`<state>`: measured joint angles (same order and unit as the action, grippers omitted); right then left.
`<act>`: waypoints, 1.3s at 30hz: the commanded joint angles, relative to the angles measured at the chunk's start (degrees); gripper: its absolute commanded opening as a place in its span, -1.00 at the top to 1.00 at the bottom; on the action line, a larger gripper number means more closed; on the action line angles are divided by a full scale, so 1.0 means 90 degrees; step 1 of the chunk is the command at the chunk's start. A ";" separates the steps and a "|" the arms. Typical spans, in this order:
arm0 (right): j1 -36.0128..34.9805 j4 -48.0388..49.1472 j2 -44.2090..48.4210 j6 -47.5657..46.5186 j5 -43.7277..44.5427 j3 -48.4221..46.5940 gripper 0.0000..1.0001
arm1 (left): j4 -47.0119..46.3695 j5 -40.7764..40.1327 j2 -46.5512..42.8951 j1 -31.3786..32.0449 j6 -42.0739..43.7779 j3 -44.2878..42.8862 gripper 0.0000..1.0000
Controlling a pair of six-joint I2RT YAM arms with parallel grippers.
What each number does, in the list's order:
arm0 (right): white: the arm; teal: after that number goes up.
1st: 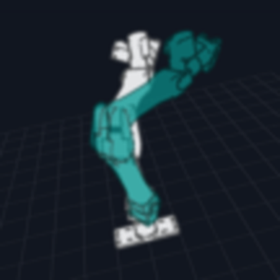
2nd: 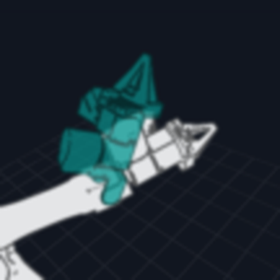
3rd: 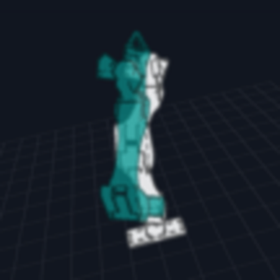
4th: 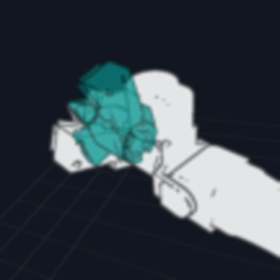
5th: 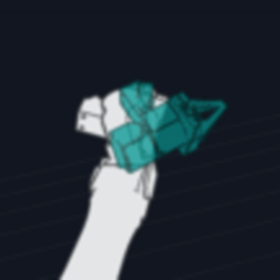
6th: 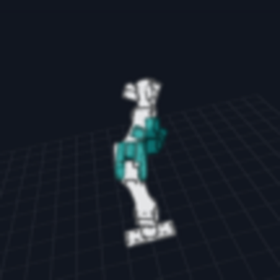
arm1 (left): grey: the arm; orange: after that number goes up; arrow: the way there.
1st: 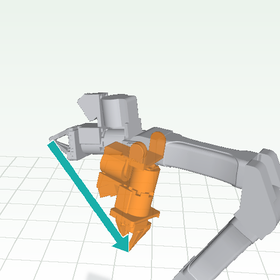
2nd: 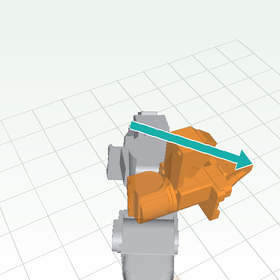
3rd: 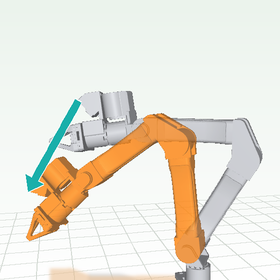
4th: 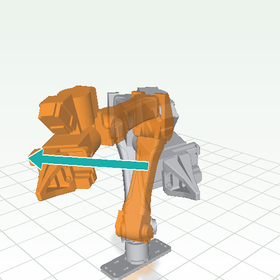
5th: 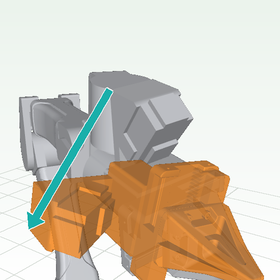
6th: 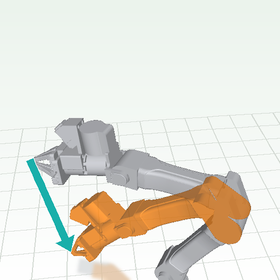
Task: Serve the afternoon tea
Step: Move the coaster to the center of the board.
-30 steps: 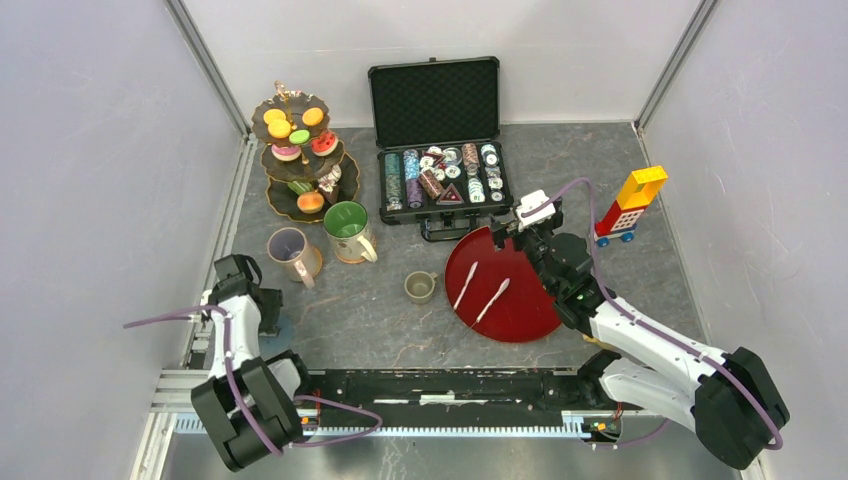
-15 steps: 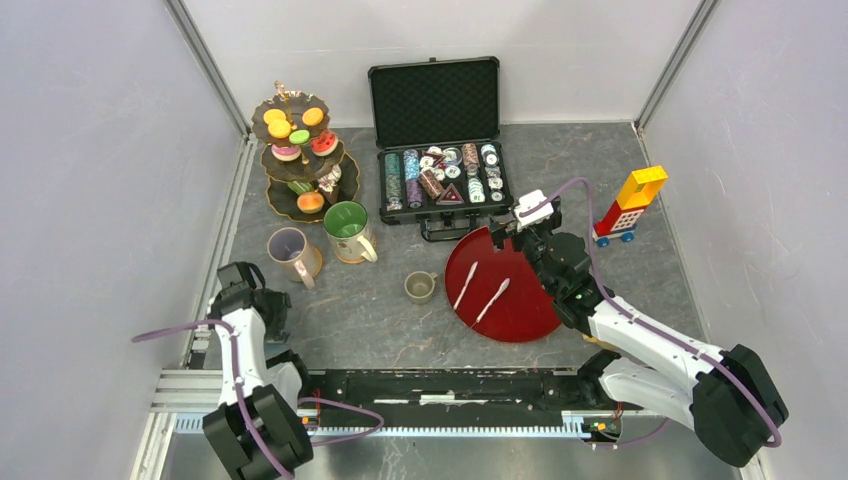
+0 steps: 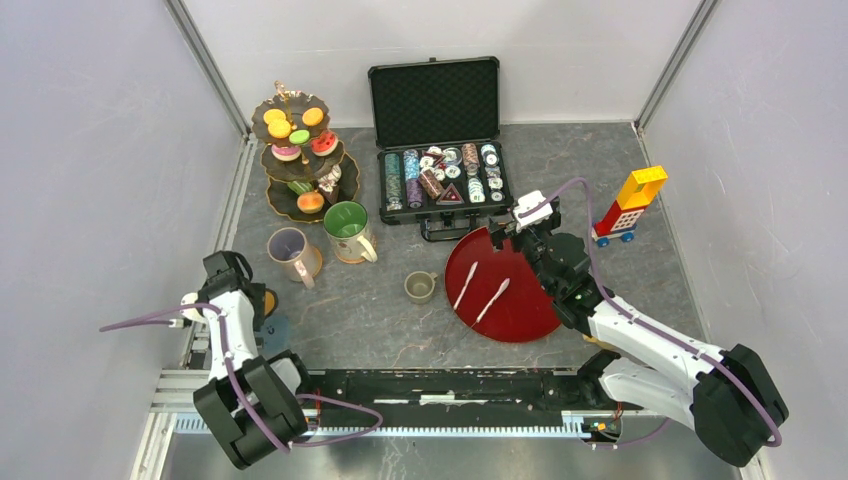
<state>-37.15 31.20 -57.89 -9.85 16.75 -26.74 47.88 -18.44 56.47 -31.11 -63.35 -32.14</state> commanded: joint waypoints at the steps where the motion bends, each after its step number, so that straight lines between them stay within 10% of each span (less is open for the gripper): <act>1: -0.0049 0.0195 0.0032 -0.0040 0.0059 -0.0085 -0.96 | -0.0192 -0.0526 0.0066 -0.0254 0.0067 0.0109 -1.00; 15: -0.0052 0.0232 -0.0060 -0.0039 0.0000 -0.0097 -0.96 | -0.1111 0.1133 0.0309 -0.0641 0.0495 0.0838 -1.00; 20: -0.0052 0.0216 -0.0146 -0.0009 -0.0043 -0.0139 -0.96 | -0.0996 0.1513 -0.0737 -0.0203 0.0119 0.1261 -0.72; 39: -0.0157 0.0225 -0.0084 -0.0106 0.0081 -0.0124 -0.96 | -0.0499 -0.0837 -0.0245 0.0536 0.0308 -0.0550 -1.00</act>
<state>-37.80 31.20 -59.20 -9.93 16.78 -26.74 46.17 -16.91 49.58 -25.58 -62.52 -31.53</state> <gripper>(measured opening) 0.979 0.995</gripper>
